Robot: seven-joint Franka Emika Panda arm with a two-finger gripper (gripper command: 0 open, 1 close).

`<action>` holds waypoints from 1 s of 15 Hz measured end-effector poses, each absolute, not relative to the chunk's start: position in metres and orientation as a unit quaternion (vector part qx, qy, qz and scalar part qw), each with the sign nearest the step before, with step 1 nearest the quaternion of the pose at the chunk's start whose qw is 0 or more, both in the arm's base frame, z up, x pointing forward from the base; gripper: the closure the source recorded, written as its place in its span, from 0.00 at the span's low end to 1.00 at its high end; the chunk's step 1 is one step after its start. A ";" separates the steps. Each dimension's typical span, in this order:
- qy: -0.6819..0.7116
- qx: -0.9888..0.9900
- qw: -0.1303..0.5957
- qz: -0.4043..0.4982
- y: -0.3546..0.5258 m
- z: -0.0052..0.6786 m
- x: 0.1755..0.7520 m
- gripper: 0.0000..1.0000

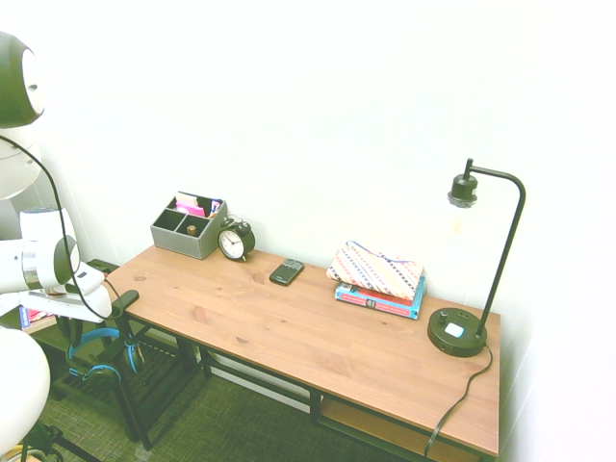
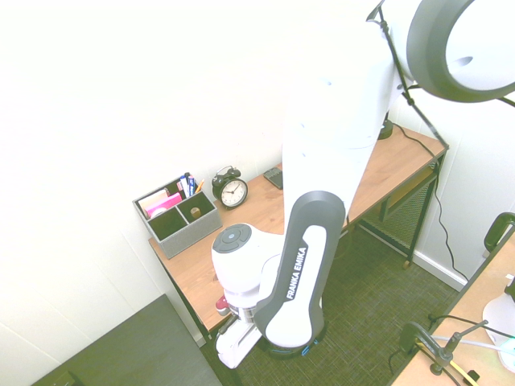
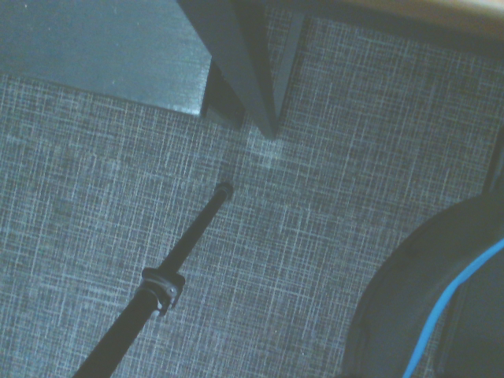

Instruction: Hang the headphone

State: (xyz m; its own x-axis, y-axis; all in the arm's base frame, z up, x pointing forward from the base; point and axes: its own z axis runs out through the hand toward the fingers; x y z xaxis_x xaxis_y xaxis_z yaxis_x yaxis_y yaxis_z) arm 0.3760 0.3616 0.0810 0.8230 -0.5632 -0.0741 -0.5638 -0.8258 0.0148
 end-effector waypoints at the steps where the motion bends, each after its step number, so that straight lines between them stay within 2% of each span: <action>1: 0.298 -0.954 0.002 0.037 0.361 0.076 0.380 1.00; 2: 0.301 -0.953 -0.001 0.037 0.360 0.072 0.383 1.00; 3: 0.302 -0.953 -0.004 0.038 0.360 0.069 0.385 0.00; 15: 0.353 -0.934 -0.018 0.058 0.346 0.089 0.412 0.00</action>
